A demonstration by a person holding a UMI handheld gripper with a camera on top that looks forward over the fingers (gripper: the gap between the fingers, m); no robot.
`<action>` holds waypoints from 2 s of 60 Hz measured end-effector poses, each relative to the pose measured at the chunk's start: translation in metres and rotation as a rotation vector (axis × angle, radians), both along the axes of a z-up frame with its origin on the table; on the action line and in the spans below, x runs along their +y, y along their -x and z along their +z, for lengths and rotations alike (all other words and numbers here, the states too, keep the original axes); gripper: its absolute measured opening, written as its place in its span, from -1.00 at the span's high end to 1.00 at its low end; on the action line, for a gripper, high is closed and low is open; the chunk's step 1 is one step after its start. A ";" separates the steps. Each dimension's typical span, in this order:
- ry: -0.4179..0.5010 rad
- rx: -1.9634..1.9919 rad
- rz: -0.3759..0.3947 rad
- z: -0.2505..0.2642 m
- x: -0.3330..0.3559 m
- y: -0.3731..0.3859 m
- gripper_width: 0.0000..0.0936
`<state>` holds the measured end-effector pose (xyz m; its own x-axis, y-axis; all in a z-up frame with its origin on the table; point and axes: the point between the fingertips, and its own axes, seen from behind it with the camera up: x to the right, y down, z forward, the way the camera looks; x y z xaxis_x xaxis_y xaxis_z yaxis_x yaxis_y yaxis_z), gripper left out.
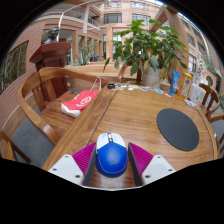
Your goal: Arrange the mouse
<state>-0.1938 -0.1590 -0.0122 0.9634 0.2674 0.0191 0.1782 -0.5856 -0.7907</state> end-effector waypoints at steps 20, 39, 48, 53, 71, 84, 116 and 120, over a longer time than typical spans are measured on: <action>-0.024 0.058 0.000 0.018 0.015 0.017 0.22; -0.432 0.197 -0.053 0.246 0.067 -0.057 0.23; -0.406 0.122 -0.189 0.225 0.111 -0.149 0.23; -0.292 0.059 -0.244 0.165 0.127 -0.190 0.22; -0.024 -0.009 -0.301 0.008 0.120 -0.238 0.04; -0.018 -0.006 -0.283 0.020 0.110 -0.237 -0.60; -0.156 -0.029 -0.270 0.153 -0.045 -0.244 -0.83; -0.154 -0.028 -0.268 0.158 -0.062 -0.244 -0.82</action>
